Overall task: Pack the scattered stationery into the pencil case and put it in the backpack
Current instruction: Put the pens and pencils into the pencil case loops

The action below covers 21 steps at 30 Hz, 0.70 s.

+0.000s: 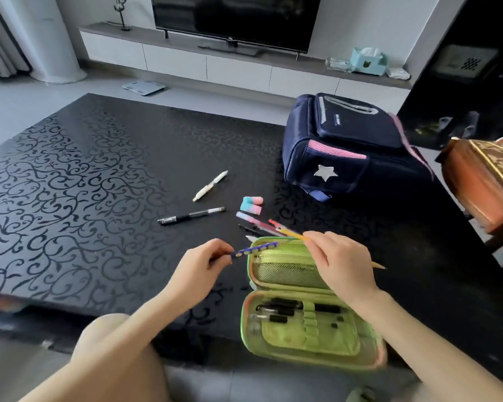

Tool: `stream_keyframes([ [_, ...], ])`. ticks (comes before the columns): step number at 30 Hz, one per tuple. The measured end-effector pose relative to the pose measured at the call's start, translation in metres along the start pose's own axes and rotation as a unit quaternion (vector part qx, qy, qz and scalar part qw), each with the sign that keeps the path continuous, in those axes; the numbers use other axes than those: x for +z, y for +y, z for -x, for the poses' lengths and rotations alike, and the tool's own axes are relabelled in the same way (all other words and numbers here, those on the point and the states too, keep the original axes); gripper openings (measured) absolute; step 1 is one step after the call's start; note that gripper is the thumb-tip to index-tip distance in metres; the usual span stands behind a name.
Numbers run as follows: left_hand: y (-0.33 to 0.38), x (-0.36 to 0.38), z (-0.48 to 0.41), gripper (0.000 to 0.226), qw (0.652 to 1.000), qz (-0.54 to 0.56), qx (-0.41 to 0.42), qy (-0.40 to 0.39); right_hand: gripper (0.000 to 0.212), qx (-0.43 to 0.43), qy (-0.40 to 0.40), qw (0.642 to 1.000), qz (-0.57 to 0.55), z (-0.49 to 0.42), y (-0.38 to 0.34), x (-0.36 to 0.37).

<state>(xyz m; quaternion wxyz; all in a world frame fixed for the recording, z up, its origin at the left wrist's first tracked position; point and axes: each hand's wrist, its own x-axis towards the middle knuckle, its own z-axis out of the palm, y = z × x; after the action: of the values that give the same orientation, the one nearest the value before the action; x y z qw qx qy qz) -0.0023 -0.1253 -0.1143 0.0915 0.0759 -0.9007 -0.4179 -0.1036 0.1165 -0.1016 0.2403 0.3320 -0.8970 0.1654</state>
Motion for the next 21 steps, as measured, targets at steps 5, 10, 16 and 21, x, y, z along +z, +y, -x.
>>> stream_keyframes([
  [5, 0.006, 0.035, 0.063, 0.021, 0.986, -0.076, 0.143, -0.040, 0.038, 0.071, -0.042, 0.996, 0.027, 0.068, 0.021, -0.028],
  [10, 0.009, 0.051, 0.076, 0.022, 0.977, -0.119, 0.177, -0.003, 0.014, 0.068, -0.076, 0.993, 0.065, 0.102, 0.024, -0.036],
  [16, 0.017, 0.042, 0.072, 0.025, 0.968, -0.164, 0.191, 0.009, 0.013, 0.036, -0.063, 0.992, 0.105, 0.112, 0.023, -0.039],
  [21, 0.011, 0.028, 0.075, 0.010, 0.963, -0.194, 0.184, -0.013, 0.008, 0.027, -0.070, 0.993, 0.094, 0.112, 0.024, -0.037],
])
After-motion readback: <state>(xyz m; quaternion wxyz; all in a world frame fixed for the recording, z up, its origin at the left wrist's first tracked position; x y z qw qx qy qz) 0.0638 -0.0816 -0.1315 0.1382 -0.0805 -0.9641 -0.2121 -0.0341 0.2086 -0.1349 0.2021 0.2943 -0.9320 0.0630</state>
